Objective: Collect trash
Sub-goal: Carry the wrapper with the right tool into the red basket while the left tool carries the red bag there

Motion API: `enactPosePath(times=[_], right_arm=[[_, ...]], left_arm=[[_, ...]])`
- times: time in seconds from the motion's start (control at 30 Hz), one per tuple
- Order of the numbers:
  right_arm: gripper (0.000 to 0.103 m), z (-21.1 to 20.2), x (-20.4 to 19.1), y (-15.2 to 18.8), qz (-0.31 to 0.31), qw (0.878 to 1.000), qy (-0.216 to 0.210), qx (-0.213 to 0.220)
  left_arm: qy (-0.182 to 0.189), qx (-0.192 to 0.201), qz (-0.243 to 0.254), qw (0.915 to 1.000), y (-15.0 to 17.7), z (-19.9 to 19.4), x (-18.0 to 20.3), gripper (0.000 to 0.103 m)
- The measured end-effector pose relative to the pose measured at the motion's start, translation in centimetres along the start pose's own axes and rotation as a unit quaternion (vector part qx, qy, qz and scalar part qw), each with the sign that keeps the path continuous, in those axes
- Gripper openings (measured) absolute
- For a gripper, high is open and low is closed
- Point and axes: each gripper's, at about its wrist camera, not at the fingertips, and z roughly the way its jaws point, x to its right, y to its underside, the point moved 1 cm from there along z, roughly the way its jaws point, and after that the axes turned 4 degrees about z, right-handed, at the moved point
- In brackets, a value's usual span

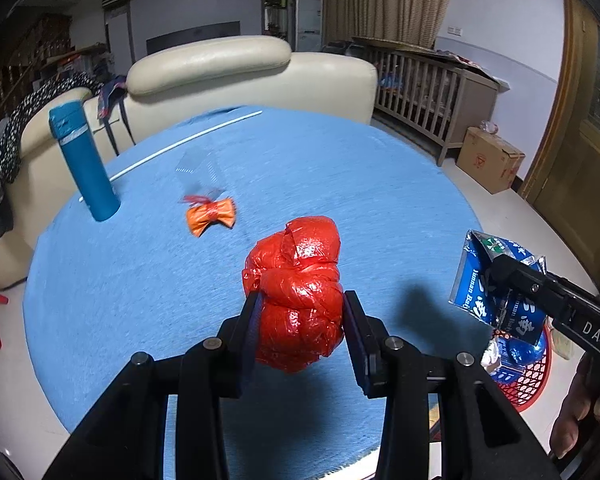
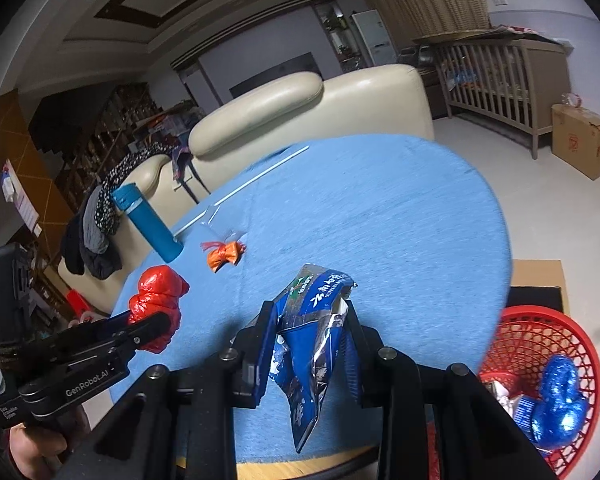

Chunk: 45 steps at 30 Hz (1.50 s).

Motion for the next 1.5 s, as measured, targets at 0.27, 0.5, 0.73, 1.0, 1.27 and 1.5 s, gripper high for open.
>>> enactPosePath(times=[0.27,0.5,0.73,1.0,1.27,1.5], right_arm=[[0.033,-3.4,2.8,-0.2,0.021,0.999,0.013,0.031],[0.033,-5.6,5.7,-0.3,0.044,0.997,0.027,0.05],[0.033,-7.3,8.9,0.2,0.068,0.995,0.043,0.062],[0.033,-9.8,13.7,0.7,0.103,0.988,0.081,0.078],[0.033,-10.7,17.2,1.7,0.128,0.983,0.112,0.075],[0.033,-9.2,18.6,2.5,0.123,0.982,0.139,0.047]], left_arm=[[0.01,0.012,0.033,0.9993,-0.7,-1.0,3.4,0.041],[0.022,0.012,0.068,0.9974,-1.0,-1.1,6.8,0.041],[0.037,0.004,0.098,0.9945,-1.3,-0.6,9.9,0.041],[0.065,-0.003,0.128,0.9897,-1.0,-0.2,13.8,0.041],[0.102,-0.017,0.148,0.9835,-0.7,1.0,17.4,0.041],[0.137,-0.033,0.17,0.9754,0.1,2.5,20.0,0.041]])
